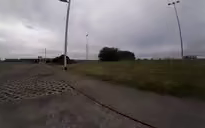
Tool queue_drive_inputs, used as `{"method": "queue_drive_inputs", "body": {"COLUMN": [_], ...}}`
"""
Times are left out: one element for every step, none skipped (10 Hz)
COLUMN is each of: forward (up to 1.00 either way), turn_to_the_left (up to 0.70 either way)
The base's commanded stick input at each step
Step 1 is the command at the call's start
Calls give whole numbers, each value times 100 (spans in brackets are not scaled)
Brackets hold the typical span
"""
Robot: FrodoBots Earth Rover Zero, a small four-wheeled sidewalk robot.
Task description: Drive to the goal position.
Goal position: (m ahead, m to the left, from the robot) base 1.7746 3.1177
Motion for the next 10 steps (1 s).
{"method": "queue_drive_inputs", "body": {"forward": [0,0,0,0,0,0,0,85,85,85], "turn_to_the_left": [0,0,0,0,0,0,0,0,0,0]}}
